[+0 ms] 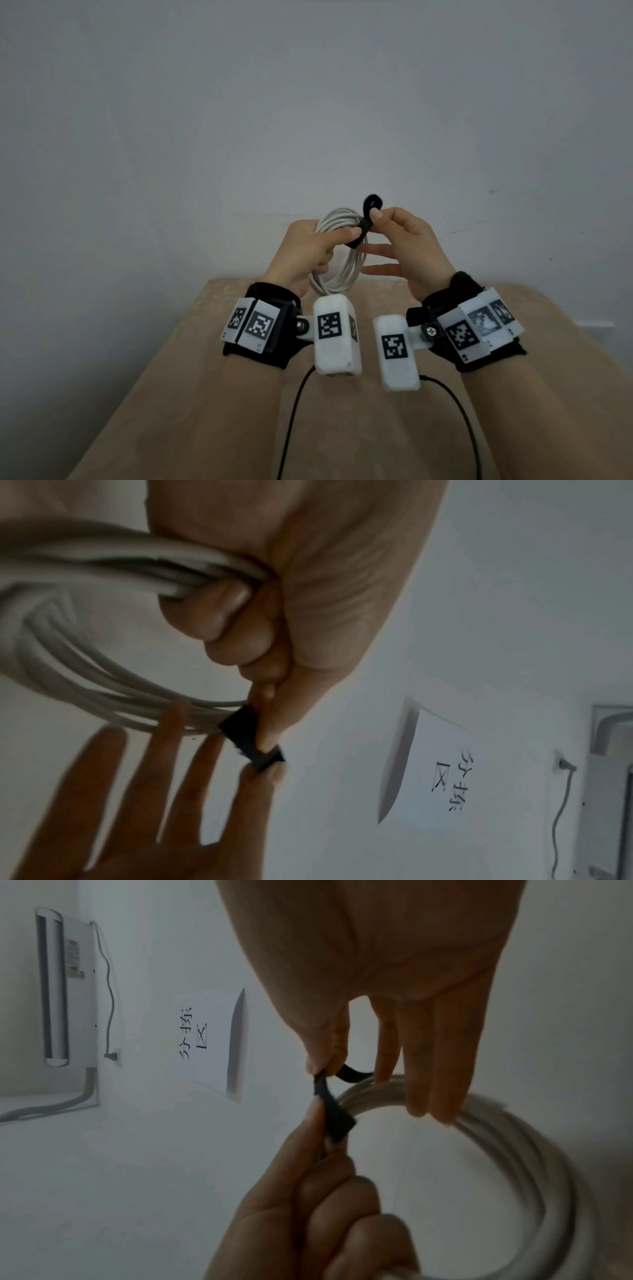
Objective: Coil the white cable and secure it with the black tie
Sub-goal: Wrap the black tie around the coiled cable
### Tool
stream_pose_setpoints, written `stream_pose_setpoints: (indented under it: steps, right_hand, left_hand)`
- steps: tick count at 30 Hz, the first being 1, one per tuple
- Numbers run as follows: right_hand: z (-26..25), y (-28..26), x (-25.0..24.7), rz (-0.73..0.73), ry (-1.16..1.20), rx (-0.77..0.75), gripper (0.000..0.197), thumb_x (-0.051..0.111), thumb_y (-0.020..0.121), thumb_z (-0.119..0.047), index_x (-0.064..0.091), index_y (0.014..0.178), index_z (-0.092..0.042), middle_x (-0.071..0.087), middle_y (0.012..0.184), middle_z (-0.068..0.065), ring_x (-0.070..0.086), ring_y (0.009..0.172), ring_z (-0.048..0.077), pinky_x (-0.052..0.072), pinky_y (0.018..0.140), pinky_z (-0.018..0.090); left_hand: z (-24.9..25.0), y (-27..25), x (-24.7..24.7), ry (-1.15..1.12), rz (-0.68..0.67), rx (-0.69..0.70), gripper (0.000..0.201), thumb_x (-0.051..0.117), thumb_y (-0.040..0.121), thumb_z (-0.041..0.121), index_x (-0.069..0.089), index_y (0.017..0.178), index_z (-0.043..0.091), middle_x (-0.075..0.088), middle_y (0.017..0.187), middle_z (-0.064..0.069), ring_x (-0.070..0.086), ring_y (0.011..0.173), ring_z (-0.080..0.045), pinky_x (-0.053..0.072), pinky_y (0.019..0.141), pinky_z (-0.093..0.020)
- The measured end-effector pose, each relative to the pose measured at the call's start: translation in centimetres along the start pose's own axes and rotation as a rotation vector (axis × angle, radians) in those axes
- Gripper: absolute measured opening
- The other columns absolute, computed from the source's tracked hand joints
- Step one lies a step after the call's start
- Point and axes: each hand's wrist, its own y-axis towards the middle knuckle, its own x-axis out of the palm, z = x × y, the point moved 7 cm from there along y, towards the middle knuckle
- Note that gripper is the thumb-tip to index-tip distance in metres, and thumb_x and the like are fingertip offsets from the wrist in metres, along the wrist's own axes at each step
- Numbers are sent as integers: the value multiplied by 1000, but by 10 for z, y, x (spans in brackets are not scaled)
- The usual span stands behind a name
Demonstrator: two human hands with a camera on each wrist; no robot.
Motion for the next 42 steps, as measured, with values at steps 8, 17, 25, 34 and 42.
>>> stream_pose_setpoints:
  steps: [8,17,25,34,42]
  right_hand:
    - [-20,0,-12,132,-363,-351,29,56,87,-2,61,104,-26,56,121,-3,68,80,12,55,52,24]
    - [-27,-6,-2,122,-446,-462,5,71,83,-15,70,81,-20,70,100,-7,55,45,15,47,51,18]
    - [-29,-10,4,110,-424,-473,11,65,85,-6,71,84,-15,61,53,-13,53,40,5,43,42,15]
    - [-18,-2,-1,57,-149,-165,15,66,87,-12,66,74,-3,62,60,4,48,41,7,39,40,18]
    - [13,1,16,26,-306,-15,32,69,82,-10,57,52,-11,49,36,-5,41,31,7,34,38,17]
  left_hand:
    - [-7,1,-12,-120,37,-105,37,71,83,13,45,58,19,25,42,12,18,35,-3,11,37,-18]
    - [-2,-3,-11,-148,-15,-114,26,68,86,14,52,65,17,23,44,12,16,35,-2,11,36,-17]
    - [-1,-2,-9,-132,-52,-115,22,65,89,21,54,71,14,23,43,12,17,34,-2,11,36,-17]
    - [-4,2,1,-361,-208,-199,48,25,99,39,50,72,8,28,37,8,21,27,-4,16,34,-16]
    - [5,0,-2,-208,-110,-51,51,27,103,39,50,68,10,26,39,9,17,30,-4,12,38,-20]
